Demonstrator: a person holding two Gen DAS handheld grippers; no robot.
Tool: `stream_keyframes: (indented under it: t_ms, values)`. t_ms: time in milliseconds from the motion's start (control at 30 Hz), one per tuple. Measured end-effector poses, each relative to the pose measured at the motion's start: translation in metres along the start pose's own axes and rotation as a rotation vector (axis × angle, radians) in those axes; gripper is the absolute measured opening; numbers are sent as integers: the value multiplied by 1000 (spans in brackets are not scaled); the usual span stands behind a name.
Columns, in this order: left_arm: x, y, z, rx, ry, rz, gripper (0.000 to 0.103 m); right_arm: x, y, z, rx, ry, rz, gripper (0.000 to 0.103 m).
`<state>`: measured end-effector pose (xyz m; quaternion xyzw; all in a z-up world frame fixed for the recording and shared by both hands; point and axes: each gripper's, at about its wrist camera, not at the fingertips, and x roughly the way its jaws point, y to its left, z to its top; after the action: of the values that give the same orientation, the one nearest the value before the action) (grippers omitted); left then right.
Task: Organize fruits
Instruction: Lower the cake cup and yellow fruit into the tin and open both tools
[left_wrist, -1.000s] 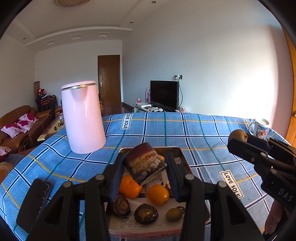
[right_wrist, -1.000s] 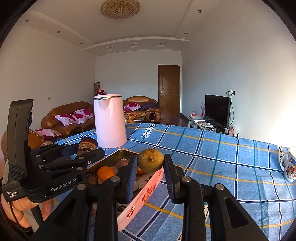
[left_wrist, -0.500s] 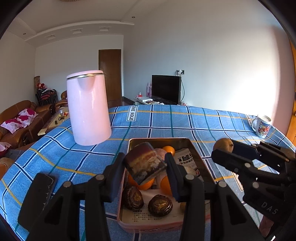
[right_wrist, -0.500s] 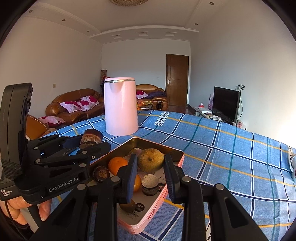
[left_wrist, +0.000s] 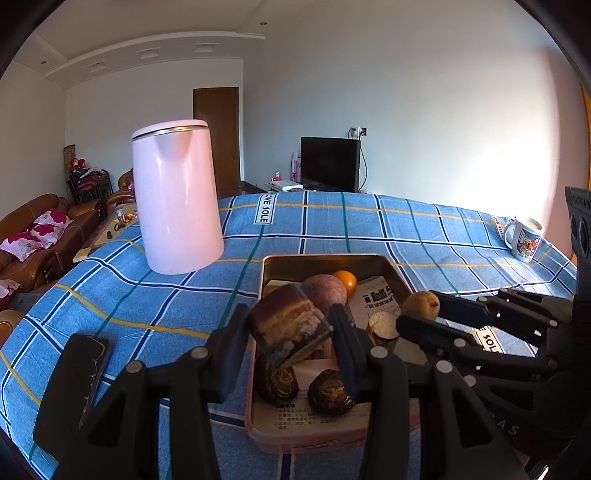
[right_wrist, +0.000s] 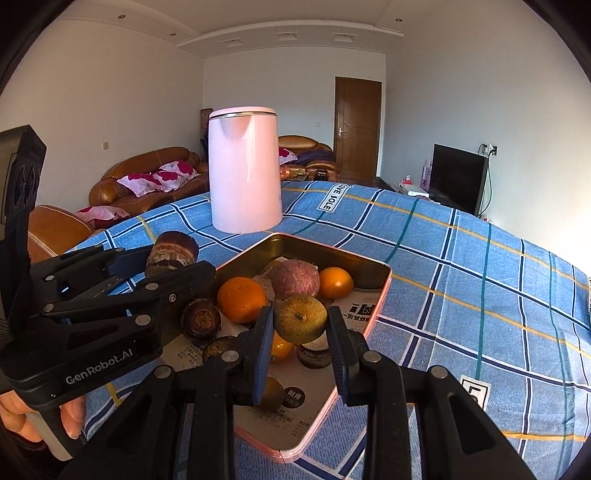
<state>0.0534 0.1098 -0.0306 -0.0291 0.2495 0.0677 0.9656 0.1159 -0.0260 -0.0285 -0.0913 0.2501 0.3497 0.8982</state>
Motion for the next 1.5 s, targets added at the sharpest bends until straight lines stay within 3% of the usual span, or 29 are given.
stream_keyframes:
  t_ms: [633,1500]
  values:
    - [15,-2,-8,25,78,-12,46,20,-2,-3,11,106,-10,31]
    - [24,-6,-13,36,117,-20,46,29,-4,-3,16,138,-7,31]
